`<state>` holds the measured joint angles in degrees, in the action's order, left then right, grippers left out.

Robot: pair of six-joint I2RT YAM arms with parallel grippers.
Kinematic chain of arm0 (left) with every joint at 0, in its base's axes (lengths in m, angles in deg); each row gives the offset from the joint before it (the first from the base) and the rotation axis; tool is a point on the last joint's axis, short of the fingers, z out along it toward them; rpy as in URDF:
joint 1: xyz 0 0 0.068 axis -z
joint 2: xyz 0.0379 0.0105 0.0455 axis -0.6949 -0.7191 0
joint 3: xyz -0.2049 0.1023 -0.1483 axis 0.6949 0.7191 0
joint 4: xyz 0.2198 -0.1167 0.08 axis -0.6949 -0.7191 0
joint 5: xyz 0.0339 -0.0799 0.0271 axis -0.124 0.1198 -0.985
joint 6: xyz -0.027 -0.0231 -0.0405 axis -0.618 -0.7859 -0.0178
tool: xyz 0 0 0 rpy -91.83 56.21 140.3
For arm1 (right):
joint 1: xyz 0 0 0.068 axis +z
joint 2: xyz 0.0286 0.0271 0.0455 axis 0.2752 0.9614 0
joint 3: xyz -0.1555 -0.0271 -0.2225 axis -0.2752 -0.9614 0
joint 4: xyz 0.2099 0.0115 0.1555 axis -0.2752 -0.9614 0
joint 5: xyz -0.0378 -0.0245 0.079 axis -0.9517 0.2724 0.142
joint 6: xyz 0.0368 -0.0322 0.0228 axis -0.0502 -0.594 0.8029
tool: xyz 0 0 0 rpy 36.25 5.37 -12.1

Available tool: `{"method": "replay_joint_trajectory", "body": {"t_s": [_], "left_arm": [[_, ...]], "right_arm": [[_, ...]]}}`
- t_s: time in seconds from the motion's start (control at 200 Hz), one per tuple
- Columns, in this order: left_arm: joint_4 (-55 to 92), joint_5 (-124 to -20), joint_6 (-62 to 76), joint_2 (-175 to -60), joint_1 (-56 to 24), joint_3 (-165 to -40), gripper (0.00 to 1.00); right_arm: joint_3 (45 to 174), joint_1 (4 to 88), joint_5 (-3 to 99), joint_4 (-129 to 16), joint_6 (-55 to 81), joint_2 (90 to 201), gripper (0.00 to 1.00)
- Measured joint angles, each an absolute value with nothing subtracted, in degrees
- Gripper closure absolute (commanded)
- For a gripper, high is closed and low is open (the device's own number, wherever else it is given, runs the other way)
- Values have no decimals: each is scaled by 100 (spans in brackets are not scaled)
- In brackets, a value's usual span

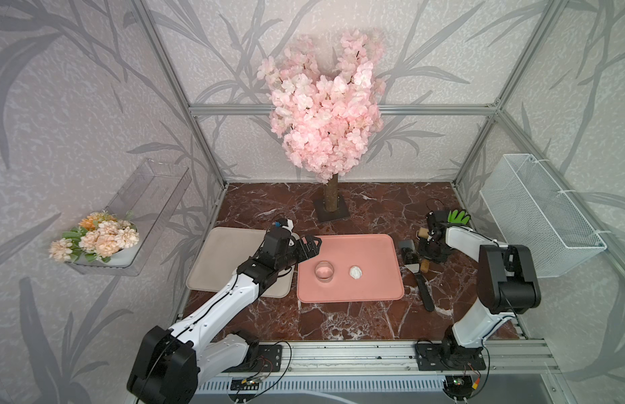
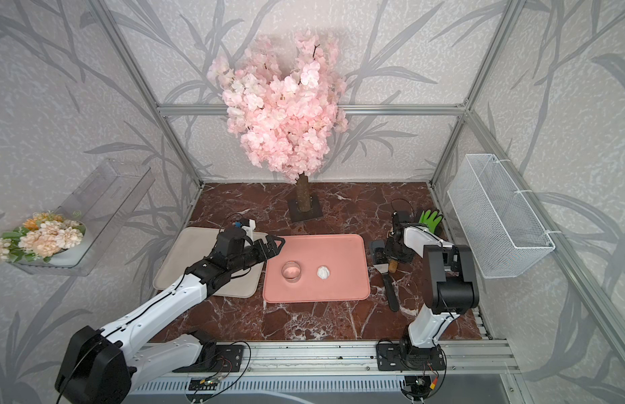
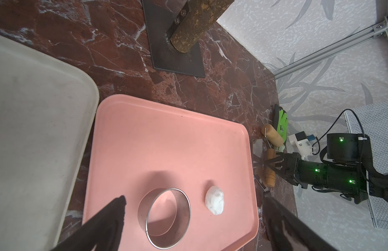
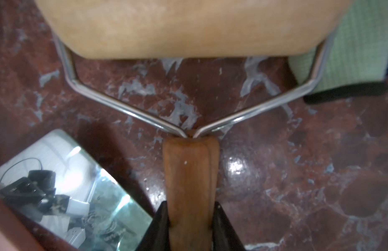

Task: Roll out the dumpling wrappers from the dough
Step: Pick up the rolling pin from the center of the board.

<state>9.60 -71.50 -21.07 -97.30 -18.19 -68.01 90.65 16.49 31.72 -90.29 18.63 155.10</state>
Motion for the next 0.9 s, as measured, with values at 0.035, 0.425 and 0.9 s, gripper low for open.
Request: {"method": "replay_joint_trajectory", "body": {"t_s": [0.035, 0.425, 0.9], "left_arm": [[935, -7150, -2103, -9730, -1819, -6831, 0], [955, -6988, -2046, -9730, -1819, -7207, 3], [1255, -5325, -1701, -10067, -1819, -7802, 11]], "right_arm": [[9065, 1681, 3169, -9073, 1847, 15418, 88], [9227, 2048, 3246, -9394, 1633, 14059, 92], [9223, 4086, 4345, -9427, 637, 12699, 92]]}}
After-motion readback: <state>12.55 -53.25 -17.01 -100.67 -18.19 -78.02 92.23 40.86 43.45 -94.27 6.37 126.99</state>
